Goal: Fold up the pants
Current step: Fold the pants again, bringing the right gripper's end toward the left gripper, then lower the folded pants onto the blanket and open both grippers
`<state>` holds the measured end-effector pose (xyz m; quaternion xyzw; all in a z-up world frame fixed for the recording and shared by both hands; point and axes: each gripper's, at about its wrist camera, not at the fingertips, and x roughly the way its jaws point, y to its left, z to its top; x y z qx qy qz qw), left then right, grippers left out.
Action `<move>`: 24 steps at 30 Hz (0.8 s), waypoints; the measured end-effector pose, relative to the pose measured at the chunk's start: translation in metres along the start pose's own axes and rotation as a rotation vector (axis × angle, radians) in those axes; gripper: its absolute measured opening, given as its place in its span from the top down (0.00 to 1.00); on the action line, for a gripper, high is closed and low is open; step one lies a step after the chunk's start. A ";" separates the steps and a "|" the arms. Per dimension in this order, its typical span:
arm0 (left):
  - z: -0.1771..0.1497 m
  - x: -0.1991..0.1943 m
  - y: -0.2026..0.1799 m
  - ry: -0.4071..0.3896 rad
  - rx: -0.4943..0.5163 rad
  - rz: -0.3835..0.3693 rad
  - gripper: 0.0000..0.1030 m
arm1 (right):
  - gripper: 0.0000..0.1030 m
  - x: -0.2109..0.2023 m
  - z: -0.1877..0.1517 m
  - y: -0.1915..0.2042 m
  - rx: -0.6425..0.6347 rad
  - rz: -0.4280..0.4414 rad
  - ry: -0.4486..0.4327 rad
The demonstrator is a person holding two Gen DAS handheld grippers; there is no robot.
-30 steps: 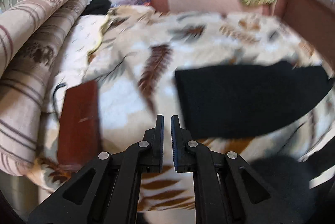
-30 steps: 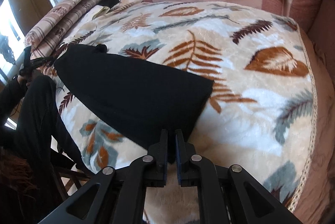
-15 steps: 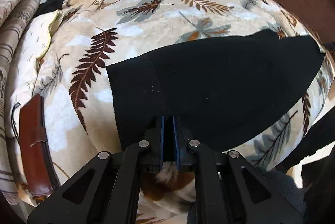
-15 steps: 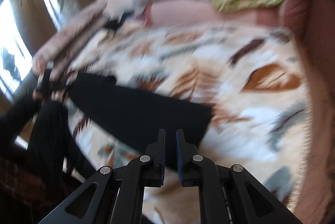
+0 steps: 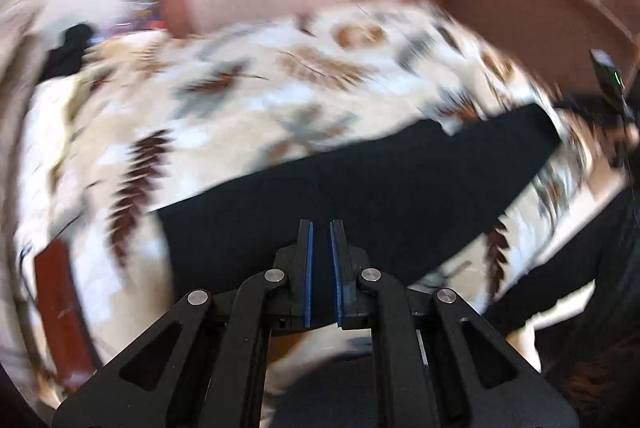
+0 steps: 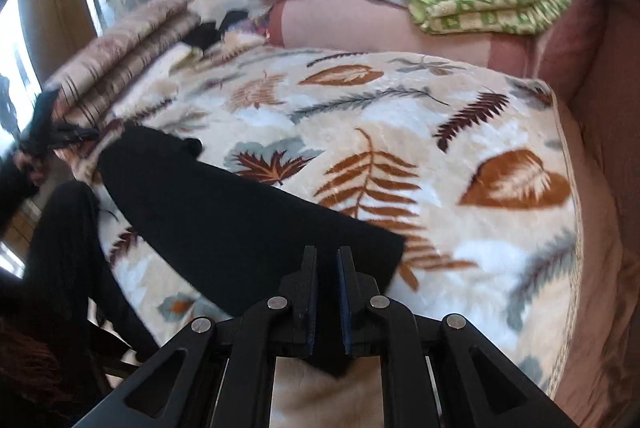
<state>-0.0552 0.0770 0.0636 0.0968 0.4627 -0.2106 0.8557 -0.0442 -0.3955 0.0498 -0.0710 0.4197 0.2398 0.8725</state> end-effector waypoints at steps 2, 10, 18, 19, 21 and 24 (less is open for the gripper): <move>0.008 0.032 -0.018 0.142 0.027 -0.001 0.92 | 0.91 0.022 0.002 0.000 -0.006 -0.039 0.081; -0.011 0.061 -0.066 0.377 0.191 0.090 0.96 | 0.87 0.056 0.000 0.000 -0.019 -0.093 0.210; 0.019 0.049 -0.088 0.118 -0.041 0.074 0.96 | 0.86 0.054 -0.003 0.000 -0.012 -0.092 0.205; 0.012 0.063 -0.097 0.140 -0.067 0.072 0.96 | 0.86 0.055 -0.003 0.000 -0.013 -0.096 0.205; -0.005 0.076 -0.111 0.149 -0.074 0.089 0.96 | 0.86 0.054 -0.004 0.002 -0.021 -0.102 0.202; -0.009 0.064 -0.120 0.083 -0.078 0.156 0.96 | 0.86 0.053 -0.005 0.002 -0.034 -0.100 0.190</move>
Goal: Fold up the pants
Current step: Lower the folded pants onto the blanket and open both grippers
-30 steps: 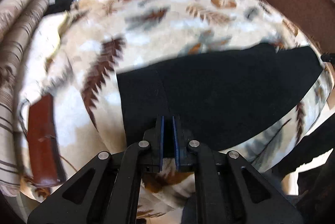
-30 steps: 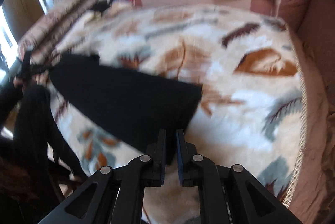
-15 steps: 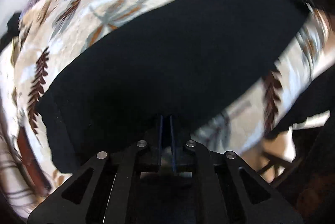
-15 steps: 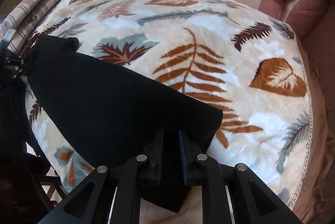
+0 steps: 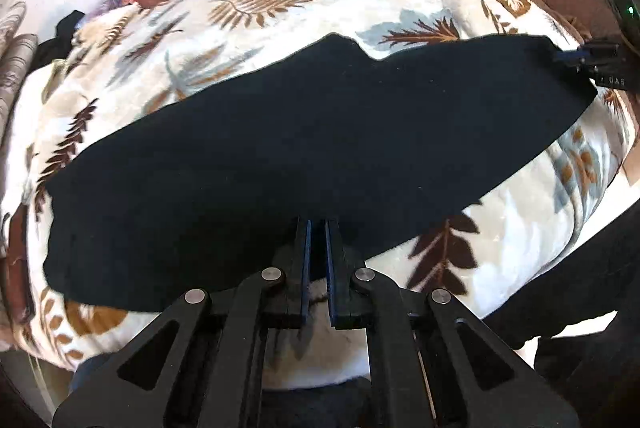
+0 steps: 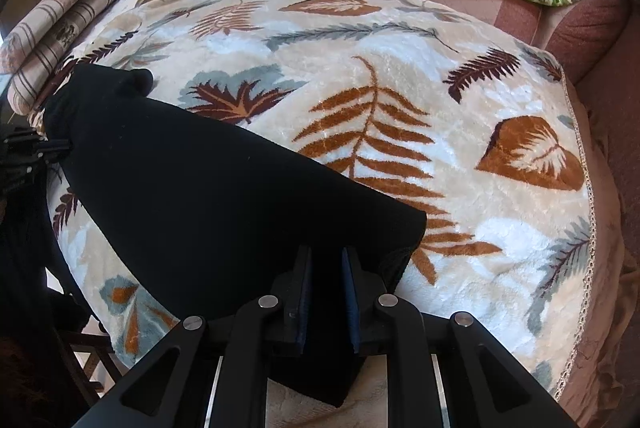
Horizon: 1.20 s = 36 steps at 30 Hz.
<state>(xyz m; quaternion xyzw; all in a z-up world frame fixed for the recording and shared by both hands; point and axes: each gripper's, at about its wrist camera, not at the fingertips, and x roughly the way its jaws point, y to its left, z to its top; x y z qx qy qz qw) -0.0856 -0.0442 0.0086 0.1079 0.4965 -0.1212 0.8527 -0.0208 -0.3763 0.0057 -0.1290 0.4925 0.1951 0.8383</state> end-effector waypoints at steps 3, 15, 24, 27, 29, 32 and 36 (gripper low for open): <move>0.022 -0.023 0.013 -0.137 -0.093 -0.050 0.95 | 0.85 0.000 -0.001 0.000 -0.014 0.001 -0.008; 0.060 0.001 -0.005 -0.205 -0.115 -0.114 0.68 | 0.83 0.000 -0.004 0.000 -0.019 0.001 -0.020; 0.080 0.061 -0.008 -0.107 -0.060 -0.268 0.61 | 0.82 -0.004 -0.004 0.000 -0.017 0.010 -0.028; 0.076 0.060 -0.004 -0.142 -0.083 -0.295 0.61 | 0.82 -0.018 -0.005 -0.009 0.032 0.058 -0.067; 0.077 0.062 -0.005 -0.155 -0.086 -0.291 0.61 | 0.82 -0.030 -0.004 -0.015 0.071 0.050 -0.121; 0.078 0.064 -0.004 -0.165 -0.083 -0.280 0.58 | 0.82 -0.044 0.002 -0.019 0.091 0.069 -0.231; 0.077 0.064 -0.004 -0.177 -0.103 -0.292 0.56 | 0.79 0.013 0.012 -0.028 0.089 -0.042 -0.030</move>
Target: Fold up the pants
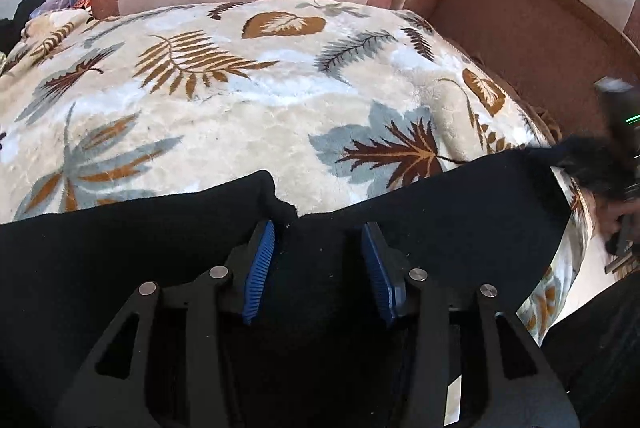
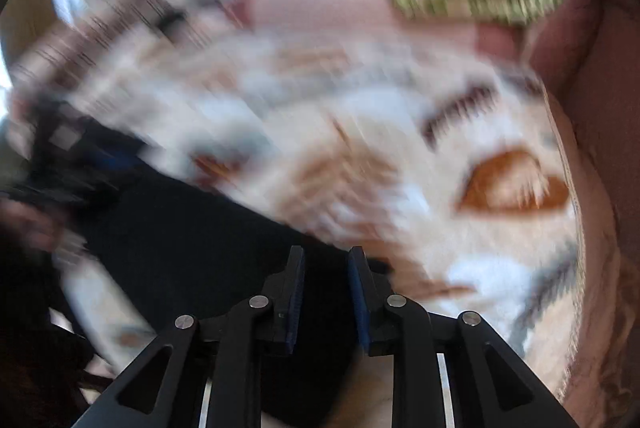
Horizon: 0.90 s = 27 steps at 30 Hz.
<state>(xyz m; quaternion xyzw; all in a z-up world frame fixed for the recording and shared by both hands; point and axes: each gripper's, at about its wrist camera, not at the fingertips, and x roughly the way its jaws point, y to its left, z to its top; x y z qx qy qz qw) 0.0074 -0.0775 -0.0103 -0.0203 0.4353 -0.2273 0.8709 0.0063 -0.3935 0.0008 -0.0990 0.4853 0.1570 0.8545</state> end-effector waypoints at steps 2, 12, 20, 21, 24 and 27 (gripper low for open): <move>-0.002 -0.001 0.000 -0.013 -0.011 -0.019 0.49 | 0.76 0.002 -0.002 -0.003 0.008 0.024 -0.060; -0.008 0.005 -0.028 -0.029 0.106 0.018 0.17 | 0.66 -0.002 0.001 0.000 0.065 -0.021 -0.008; 0.005 -0.092 0.046 -0.309 -0.177 0.098 0.19 | 0.60 0.004 -0.001 0.001 0.048 -0.065 -0.006; 0.004 -0.107 0.069 -0.350 -0.261 0.124 0.19 | 0.58 0.004 -0.001 0.001 0.046 -0.069 -0.007; -0.003 -0.128 0.131 -0.368 -0.471 0.138 0.19 | 0.53 0.004 -0.001 -0.004 0.068 -0.067 -0.004; -0.017 -0.124 0.185 -0.331 -0.613 0.246 0.19 | 0.51 0.004 -0.001 -0.007 0.078 -0.062 -0.002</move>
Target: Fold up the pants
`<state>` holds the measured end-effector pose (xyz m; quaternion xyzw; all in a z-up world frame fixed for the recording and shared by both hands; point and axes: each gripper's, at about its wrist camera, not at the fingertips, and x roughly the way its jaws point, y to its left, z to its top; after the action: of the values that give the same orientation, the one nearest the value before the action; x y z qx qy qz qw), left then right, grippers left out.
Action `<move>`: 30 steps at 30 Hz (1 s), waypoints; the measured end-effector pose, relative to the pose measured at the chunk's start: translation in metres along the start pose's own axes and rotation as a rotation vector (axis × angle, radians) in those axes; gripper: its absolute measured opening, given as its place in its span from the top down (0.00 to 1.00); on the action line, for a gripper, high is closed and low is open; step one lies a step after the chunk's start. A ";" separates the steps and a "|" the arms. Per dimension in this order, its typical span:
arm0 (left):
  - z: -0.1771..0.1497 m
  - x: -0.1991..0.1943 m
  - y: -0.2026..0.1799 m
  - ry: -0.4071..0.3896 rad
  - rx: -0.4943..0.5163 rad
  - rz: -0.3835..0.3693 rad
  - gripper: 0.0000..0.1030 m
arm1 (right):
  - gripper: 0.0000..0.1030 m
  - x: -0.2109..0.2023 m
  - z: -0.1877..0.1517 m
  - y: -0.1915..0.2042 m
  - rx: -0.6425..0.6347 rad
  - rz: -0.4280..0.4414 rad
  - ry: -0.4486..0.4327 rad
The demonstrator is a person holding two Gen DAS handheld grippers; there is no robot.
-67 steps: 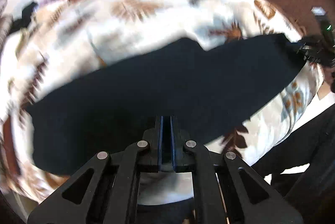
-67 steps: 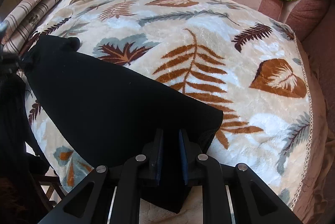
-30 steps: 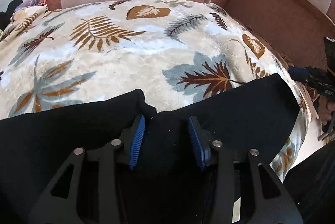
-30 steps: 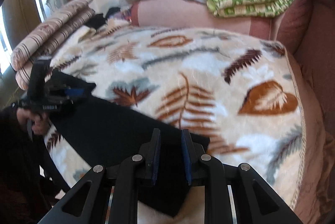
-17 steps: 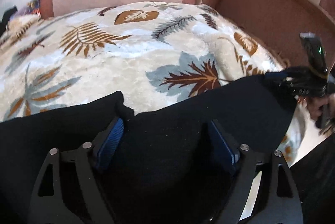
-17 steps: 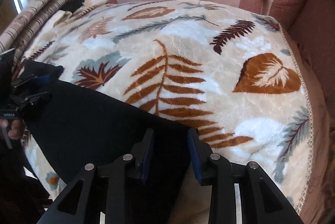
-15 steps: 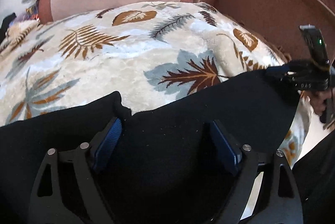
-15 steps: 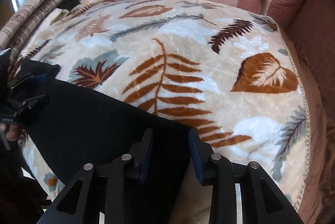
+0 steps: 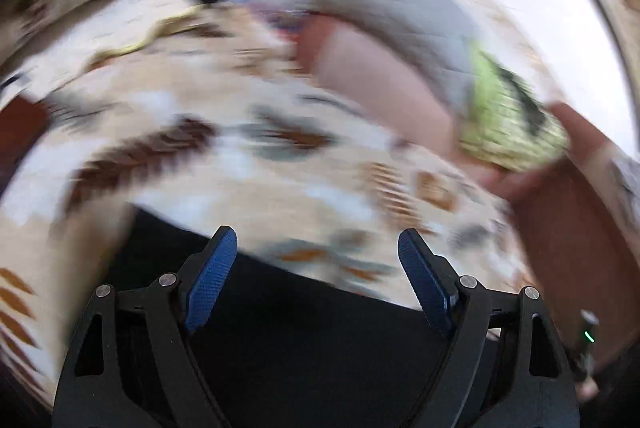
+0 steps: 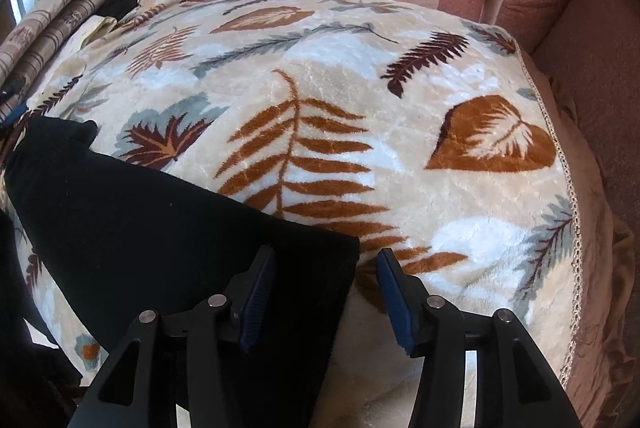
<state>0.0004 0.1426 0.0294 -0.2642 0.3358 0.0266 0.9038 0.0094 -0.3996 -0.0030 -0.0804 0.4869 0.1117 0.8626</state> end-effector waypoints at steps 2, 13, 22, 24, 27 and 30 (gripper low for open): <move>-0.001 0.032 0.036 0.107 -0.076 0.153 0.22 | 0.51 -0.001 0.000 0.001 -0.007 -0.007 0.000; 0.000 -0.030 0.029 -0.180 -0.101 -0.141 0.21 | 0.50 -0.002 -0.002 0.006 -0.036 -0.032 -0.012; 0.000 -0.039 0.038 -0.228 -0.005 -0.041 0.21 | 0.47 -0.001 -0.002 0.003 -0.026 -0.026 -0.013; -0.001 -0.053 0.041 -0.313 0.009 0.122 0.21 | 0.47 -0.001 -0.001 0.003 -0.034 -0.028 -0.015; -0.004 -0.049 0.041 -0.296 0.010 0.057 0.21 | 0.47 -0.001 -0.002 0.003 -0.034 -0.027 -0.014; -0.010 -0.036 0.012 -0.198 0.132 -0.132 0.21 | 0.45 -0.001 -0.002 0.003 -0.032 -0.035 -0.013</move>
<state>-0.0358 0.1525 0.0401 -0.2218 0.2280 -0.0290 0.9476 0.0070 -0.3971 -0.0034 -0.1019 0.4780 0.1048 0.8661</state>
